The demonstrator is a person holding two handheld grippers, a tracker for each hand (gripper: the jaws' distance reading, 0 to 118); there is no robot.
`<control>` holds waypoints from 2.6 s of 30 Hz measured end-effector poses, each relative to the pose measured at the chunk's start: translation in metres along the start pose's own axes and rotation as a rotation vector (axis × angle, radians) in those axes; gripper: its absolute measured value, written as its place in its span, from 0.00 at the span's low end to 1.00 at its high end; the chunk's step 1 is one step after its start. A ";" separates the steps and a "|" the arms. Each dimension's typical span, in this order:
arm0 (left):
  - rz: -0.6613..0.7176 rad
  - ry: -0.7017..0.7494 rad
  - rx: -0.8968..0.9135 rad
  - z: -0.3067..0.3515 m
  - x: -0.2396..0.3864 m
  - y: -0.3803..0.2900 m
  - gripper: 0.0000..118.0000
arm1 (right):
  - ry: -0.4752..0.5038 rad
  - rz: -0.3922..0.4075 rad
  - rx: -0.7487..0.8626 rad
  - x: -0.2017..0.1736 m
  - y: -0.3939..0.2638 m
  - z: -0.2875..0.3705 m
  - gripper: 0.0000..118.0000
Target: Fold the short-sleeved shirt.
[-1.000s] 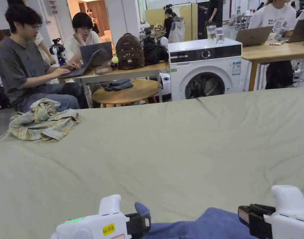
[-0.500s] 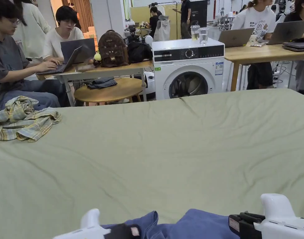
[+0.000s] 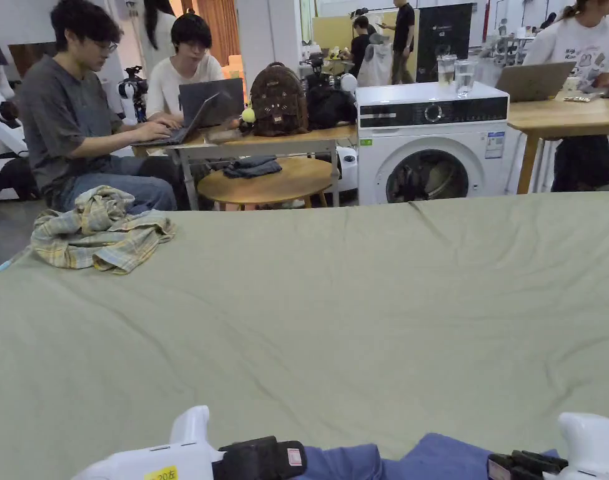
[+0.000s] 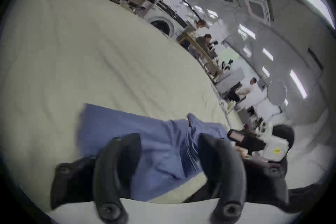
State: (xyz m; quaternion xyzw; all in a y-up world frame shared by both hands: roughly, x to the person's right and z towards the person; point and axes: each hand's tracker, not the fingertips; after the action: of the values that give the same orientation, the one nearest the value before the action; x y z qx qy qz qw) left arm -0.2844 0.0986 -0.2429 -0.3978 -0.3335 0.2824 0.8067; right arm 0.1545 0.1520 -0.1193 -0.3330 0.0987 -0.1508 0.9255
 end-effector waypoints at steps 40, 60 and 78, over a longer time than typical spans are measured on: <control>-0.245 -0.064 -0.252 -0.170 0.177 -0.028 0.41 | -0.069 -0.081 0.082 0.048 -0.013 0.066 0.00; -0.255 -0.049 -0.252 -0.192 0.151 -0.037 0.00 | -0.038 -0.058 0.008 0.039 -0.032 0.051 0.00; 0.027 -0.103 -0.136 -0.071 0.041 -0.007 0.53 | -0.111 0.087 -0.311 0.017 -0.006 -0.077 0.00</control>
State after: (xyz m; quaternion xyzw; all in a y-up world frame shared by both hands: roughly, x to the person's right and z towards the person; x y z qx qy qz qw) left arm -0.2040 0.0923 -0.2569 -0.4411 -0.3876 0.2901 0.7557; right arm 0.1469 0.0963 -0.1750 -0.4754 0.0840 -0.0748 0.8725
